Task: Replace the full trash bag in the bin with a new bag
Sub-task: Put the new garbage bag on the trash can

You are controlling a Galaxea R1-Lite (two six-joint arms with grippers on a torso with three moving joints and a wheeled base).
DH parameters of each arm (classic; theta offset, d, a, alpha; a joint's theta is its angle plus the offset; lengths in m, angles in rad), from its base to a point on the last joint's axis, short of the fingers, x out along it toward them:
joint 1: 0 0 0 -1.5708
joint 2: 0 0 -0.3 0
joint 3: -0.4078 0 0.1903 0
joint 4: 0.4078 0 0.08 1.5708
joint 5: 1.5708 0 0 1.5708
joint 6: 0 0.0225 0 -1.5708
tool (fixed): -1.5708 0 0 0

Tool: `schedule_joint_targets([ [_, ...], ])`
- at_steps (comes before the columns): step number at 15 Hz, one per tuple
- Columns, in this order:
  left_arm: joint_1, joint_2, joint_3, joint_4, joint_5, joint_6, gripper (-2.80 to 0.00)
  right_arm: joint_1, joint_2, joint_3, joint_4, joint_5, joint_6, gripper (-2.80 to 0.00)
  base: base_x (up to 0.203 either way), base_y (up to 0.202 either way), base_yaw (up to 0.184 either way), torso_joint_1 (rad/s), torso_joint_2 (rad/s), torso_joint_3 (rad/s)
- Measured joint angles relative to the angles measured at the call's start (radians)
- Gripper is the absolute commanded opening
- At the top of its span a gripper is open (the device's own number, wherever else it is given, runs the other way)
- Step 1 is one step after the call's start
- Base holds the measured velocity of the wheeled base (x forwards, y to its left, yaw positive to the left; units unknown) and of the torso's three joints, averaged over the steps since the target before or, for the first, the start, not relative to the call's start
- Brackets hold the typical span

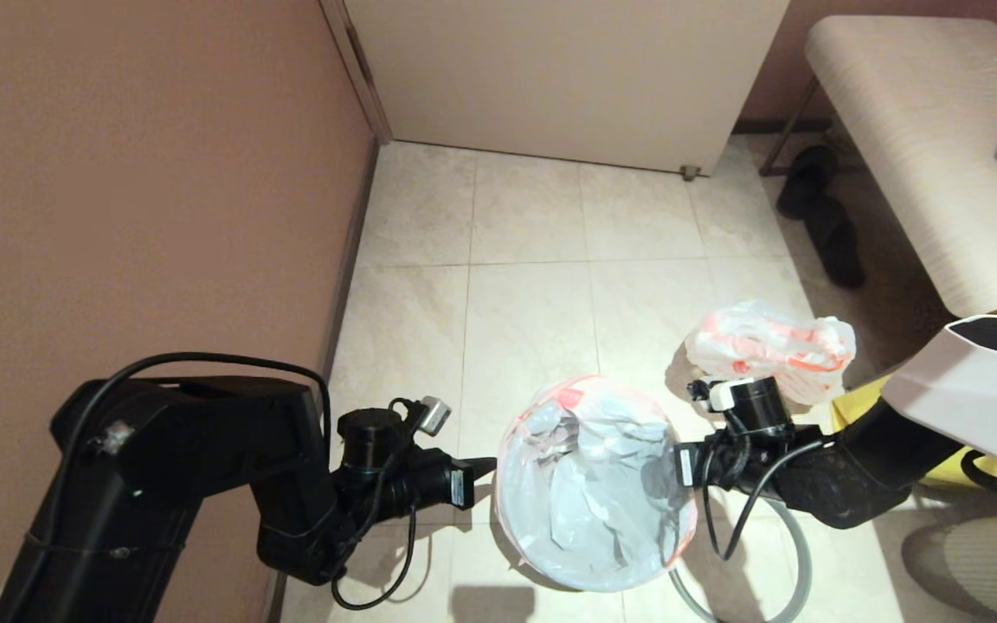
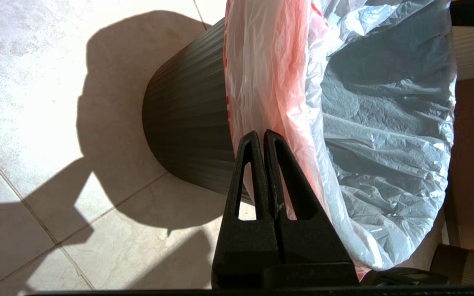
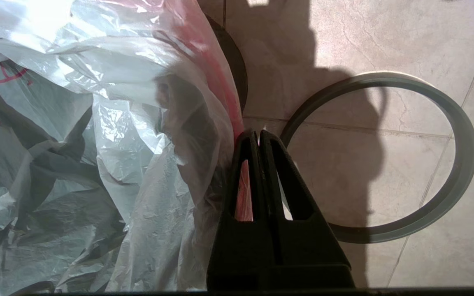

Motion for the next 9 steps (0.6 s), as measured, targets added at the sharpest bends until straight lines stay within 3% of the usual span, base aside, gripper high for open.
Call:
schedule_joint_targets([
  [6,-0.001,0.0,-0.001,0.0,0.0,0.0,-2.8,-0.007,0.044,-0.001,0.003,-0.055,-0.003,-2.8,0.0,0.0,0.0,0.0,0.0,0.0],
  [9,0.0,-0.002,-0.001,-0.003,-0.001,-0.002,-2.8,0.008,-0.037,0.011,0.013,-0.063,0.001,-2.8,0.0,0.0,0.0,0.0,0.0,0.0],
])
